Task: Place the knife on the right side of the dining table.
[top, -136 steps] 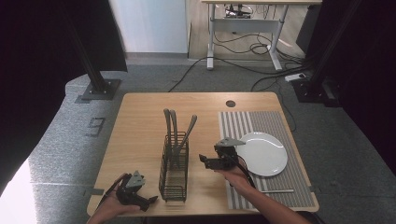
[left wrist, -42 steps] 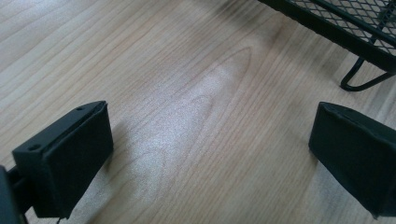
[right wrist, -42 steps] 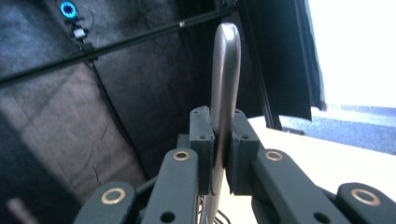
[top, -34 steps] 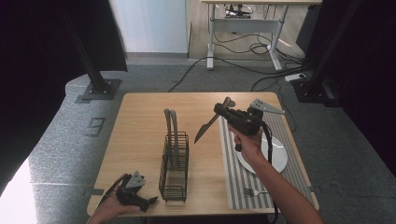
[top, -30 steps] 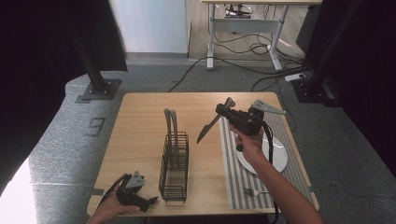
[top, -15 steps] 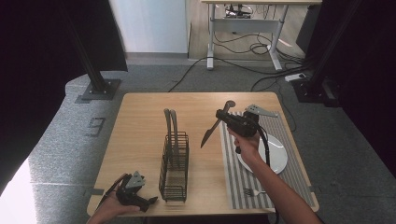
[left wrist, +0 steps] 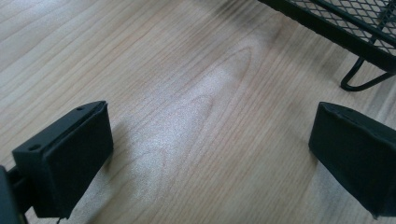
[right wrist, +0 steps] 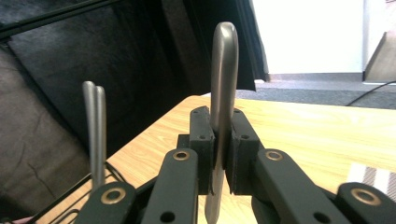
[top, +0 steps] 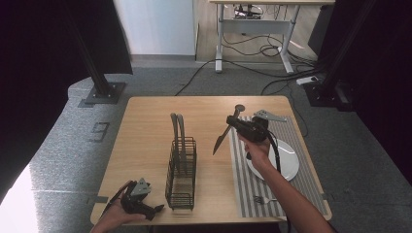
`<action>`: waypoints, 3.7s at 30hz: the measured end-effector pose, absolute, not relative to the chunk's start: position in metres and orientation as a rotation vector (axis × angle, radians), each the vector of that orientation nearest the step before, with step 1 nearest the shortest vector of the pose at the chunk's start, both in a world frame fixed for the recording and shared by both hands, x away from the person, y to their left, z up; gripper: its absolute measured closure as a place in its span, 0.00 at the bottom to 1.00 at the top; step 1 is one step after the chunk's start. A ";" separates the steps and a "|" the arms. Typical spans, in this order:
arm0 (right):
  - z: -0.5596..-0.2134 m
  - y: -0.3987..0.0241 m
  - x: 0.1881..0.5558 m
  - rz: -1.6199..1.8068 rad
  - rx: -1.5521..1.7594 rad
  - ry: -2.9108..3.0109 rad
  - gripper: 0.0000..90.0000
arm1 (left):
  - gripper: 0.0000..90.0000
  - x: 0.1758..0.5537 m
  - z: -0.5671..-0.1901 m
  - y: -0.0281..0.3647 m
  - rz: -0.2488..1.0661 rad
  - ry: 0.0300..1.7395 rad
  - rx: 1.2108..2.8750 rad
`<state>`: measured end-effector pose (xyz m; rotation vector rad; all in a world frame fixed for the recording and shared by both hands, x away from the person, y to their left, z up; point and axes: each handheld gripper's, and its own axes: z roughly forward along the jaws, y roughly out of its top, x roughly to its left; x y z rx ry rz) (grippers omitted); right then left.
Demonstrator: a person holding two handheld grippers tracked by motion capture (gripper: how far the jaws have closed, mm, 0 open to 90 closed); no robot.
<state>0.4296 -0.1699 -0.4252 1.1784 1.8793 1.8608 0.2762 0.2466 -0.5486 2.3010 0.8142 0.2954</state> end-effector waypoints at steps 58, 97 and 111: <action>-0.429 -0.226 0.490 1.662 1.301 1.725 0.92 | 0.00 0.276 -0.549 0.247 0.295 0.814 2.301; -0.448 -0.243 0.520 1.608 1.396 1.656 0.91 | 0.00 0.276 -0.549 0.247 0.295 0.814 2.301; -0.457 -0.270 0.524 1.570 1.479 1.614 0.88 | 0.00 0.276 -0.549 0.247 0.295 0.814 2.301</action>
